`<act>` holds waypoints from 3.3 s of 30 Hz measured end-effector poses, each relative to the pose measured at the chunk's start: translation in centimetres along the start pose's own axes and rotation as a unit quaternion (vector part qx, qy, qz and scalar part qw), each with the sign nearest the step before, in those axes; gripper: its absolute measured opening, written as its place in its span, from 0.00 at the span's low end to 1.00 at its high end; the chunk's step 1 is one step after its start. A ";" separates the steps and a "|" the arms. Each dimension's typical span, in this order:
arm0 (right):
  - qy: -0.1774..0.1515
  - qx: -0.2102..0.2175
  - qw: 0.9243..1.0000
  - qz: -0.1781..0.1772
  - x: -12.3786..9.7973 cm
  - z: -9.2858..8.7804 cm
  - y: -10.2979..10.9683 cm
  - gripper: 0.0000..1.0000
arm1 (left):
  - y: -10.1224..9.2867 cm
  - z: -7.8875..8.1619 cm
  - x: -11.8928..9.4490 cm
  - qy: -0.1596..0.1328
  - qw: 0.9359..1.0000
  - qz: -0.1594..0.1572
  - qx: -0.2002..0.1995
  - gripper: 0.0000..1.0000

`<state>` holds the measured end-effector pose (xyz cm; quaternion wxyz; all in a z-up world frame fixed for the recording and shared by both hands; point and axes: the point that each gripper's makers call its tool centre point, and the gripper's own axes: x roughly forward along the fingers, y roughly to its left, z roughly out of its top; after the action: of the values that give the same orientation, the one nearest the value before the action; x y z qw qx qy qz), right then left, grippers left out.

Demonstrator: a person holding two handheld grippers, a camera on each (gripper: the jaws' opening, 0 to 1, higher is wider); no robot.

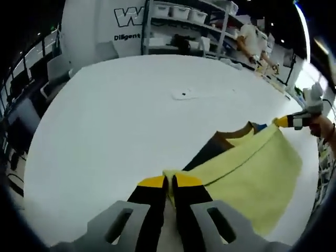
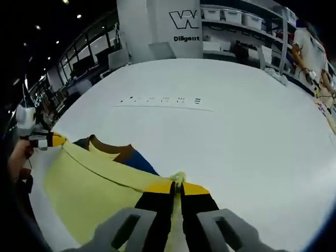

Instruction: Fold the garment on the visible template until the final outline fits inside the template.

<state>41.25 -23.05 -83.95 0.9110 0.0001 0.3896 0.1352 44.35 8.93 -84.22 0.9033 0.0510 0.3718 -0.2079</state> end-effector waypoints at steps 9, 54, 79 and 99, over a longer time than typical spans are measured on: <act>-0.024 -0.088 0.995 0.032 -0.7 0.6 1.3 0.36 | -1.0 1.5 -1.3 -0.051 0.992 -0.046 0.107 0.43; -0.022 -0.054 0.998 -0.019 4.4 1.2 -3.8 0.06 | 1.7 0.2 3.0 -0.011 1.000 0.006 0.007 0.03; -0.057 0.061 0.996 -0.004 1.5 1.8 -1.6 0.53 | 0.0 1.3 0.0 -0.017 1.000 -0.016 0.020 0.51; -0.029 0.048 0.997 0.052 -4.3 -3.1 4.3 0.68 | -3.2 -1.2 -4.8 -0.025 0.999 -0.043 -0.004 0.69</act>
<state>35.10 -20.29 -82.59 0.9127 0.0677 0.3683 0.1635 39.20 7.94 -81.51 0.9030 0.0259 0.3516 -0.2457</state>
